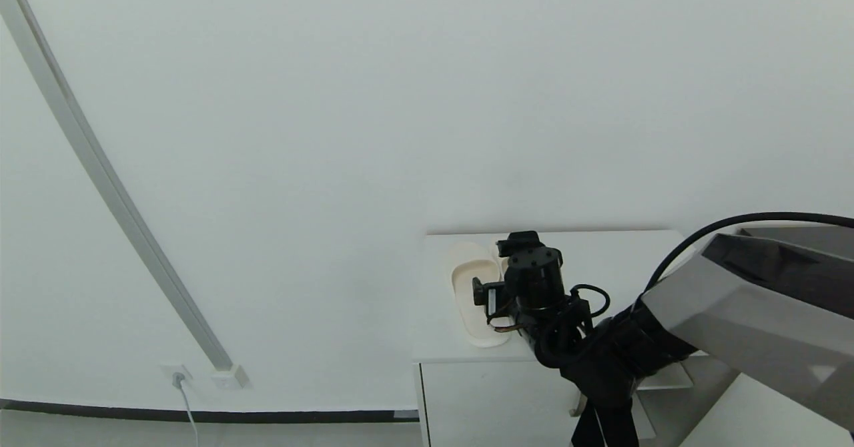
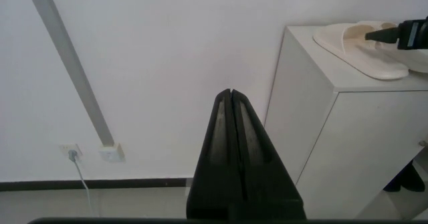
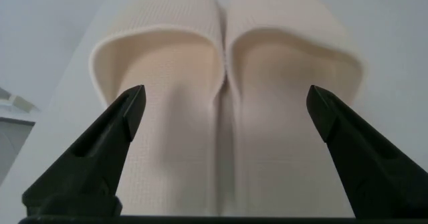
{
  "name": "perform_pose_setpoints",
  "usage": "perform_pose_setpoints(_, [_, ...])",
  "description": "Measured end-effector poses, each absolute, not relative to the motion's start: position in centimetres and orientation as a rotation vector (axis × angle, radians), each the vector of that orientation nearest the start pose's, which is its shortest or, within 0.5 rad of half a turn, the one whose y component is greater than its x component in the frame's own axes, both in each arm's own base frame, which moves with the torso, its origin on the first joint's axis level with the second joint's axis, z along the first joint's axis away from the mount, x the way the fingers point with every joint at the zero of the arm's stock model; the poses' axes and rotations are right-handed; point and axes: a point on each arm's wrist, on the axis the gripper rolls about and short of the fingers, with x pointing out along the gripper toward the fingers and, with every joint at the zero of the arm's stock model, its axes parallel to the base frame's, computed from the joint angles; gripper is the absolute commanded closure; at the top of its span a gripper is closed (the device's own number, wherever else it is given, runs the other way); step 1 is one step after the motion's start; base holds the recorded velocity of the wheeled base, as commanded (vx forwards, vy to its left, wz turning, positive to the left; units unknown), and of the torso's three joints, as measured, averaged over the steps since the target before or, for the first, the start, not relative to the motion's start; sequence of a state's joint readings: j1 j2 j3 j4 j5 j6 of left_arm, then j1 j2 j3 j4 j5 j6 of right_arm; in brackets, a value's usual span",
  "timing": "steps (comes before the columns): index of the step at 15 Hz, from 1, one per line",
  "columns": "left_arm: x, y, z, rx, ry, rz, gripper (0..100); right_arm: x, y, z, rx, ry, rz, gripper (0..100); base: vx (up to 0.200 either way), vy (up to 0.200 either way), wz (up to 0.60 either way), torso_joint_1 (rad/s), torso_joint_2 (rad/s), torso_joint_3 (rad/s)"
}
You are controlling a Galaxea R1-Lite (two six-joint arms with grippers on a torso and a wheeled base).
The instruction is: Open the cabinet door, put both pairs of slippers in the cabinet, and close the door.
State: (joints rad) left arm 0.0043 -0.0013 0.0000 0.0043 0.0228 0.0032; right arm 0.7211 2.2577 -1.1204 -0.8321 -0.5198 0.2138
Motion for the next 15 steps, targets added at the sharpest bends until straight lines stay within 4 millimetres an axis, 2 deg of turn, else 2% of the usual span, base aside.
perform_pose_setpoints(4, [-2.3,0.0,7.5,0.003,0.003,0.028,100,35.8,28.1,6.7,0.023,0.244,0.151,0,0.0,0.0,0.0,0.0,0.0,0.0])
perform_pose_setpoints(7, [-2.3,0.0,7.5,0.003,0.003,0.029,100,37.0,28.7,6.4,0.024,0.249,0.164,0,0.0,0.0,0.0,0.0,0.0,0.0])
perform_pose_setpoints(11, [-2.3,0.1,7.5,0.003,0.003,0.04,100,38.3,28.3,6.1,0.031,0.252,0.163,0,0.0,0.0,0.0,0.0,0.0,0.0])
perform_pose_setpoints(12, [-2.3,0.1,7.5,0.003,0.003,0.04,100,38.5,28.3,6.0,0.033,0.25,0.161,100,0.0,0.0,0.0,0.0,0.0,0.0])
perform_pose_setpoints(15, [-2.3,0.1,7.5,0.003,0.003,0.04,100,38.9,28.3,5.7,0.034,0.248,0.156,100,0.0,0.0,0.0,0.0,0.0,0.0])
